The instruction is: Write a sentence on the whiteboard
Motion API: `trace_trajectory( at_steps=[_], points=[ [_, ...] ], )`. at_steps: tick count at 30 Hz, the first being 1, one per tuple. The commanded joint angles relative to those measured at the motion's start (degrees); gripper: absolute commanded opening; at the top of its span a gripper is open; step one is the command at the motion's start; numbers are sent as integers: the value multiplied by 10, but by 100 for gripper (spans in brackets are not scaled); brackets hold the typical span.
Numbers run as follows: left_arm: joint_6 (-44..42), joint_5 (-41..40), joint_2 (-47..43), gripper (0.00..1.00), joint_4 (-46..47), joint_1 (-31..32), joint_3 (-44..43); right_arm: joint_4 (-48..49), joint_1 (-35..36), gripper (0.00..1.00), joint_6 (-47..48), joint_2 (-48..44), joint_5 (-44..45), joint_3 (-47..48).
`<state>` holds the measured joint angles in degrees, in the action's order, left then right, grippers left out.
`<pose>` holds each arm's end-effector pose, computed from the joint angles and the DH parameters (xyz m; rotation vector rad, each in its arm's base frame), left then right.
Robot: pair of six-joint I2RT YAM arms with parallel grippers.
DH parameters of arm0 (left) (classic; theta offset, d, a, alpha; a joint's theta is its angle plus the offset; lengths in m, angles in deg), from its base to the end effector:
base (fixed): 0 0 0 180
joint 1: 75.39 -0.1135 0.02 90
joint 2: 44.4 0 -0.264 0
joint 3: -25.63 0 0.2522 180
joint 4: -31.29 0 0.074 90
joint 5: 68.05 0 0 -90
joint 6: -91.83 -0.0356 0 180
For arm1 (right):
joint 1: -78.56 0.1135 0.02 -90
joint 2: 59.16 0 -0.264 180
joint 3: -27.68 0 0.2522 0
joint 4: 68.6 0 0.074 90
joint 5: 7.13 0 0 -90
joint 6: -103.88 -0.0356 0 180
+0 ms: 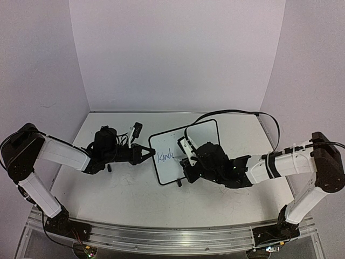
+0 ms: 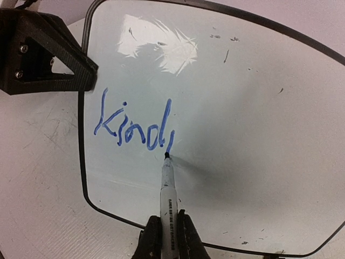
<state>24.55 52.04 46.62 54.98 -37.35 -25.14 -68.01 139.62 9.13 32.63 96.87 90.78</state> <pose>0.2392 -0.2098 0.1846 0.6523 1.8947 -1.1968 0.1746 0.2980 0.2052 -0.8431 1.8987 0.4614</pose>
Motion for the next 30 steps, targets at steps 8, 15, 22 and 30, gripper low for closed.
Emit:
trace_trajectory(
  at_steps=[8,15,22,30],
  points=[
    [0,4,-17,0,-9,-2,2,7,-2,0,4,6,38,37],
    [0,3,-19,0,-10,-2,4,9,-3,0,9,6,45,43],
    [0,2,-21,0,-10,-2,5,9,-5,0,9,4,53,45],
    [-1,2,-19,0,-10,-2,4,6,-6,0,4,2,61,40]
  ],
)
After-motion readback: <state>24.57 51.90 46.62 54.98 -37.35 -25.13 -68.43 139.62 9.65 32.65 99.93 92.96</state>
